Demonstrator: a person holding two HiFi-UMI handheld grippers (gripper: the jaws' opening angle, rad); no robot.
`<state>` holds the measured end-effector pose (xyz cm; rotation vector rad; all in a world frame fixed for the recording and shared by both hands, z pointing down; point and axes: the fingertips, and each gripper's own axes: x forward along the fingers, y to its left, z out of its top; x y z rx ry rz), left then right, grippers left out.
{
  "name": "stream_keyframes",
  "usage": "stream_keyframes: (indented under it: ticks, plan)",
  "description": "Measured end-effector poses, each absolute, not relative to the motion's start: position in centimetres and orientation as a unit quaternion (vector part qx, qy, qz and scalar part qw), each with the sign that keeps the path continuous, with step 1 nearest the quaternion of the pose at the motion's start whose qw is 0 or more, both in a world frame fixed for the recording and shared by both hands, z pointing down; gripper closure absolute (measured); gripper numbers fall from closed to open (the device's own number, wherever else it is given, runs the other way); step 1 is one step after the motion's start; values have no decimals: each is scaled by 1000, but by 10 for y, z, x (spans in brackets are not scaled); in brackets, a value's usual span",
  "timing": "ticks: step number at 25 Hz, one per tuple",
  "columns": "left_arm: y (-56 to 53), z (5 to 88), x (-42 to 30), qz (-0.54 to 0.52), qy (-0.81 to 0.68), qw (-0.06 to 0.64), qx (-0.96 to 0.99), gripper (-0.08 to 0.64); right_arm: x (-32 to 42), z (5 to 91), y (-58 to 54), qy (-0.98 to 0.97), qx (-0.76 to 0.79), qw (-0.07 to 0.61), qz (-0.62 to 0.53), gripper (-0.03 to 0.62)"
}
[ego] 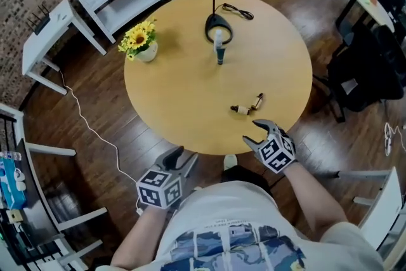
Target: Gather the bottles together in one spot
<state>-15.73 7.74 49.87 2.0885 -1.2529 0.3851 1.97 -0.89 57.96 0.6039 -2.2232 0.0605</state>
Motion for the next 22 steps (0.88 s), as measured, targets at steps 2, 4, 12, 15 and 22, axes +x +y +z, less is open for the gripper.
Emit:
stream_keyframes:
  ticks: [2,4,12,15,22]
  plan:
    - [53,493,-142,152,-481,332,798,362,16,597,-44,-879,211,427,11,330]
    - [33,490,-127,161,-480,326,799,362,12,617,-71,-874,182,450,-6,331]
    - [-30,497,-95,186,-495,320,786,362,13,693,-106,-824,60,557,-79,419]
    - [-43,504,-84,199,-479,326,791,362,12,694,-108,-828,52,552,-86,436]
    - [-83,516,-62,171,-448,382,790,362,-4,590,-110,-912,170,373,-18,442]
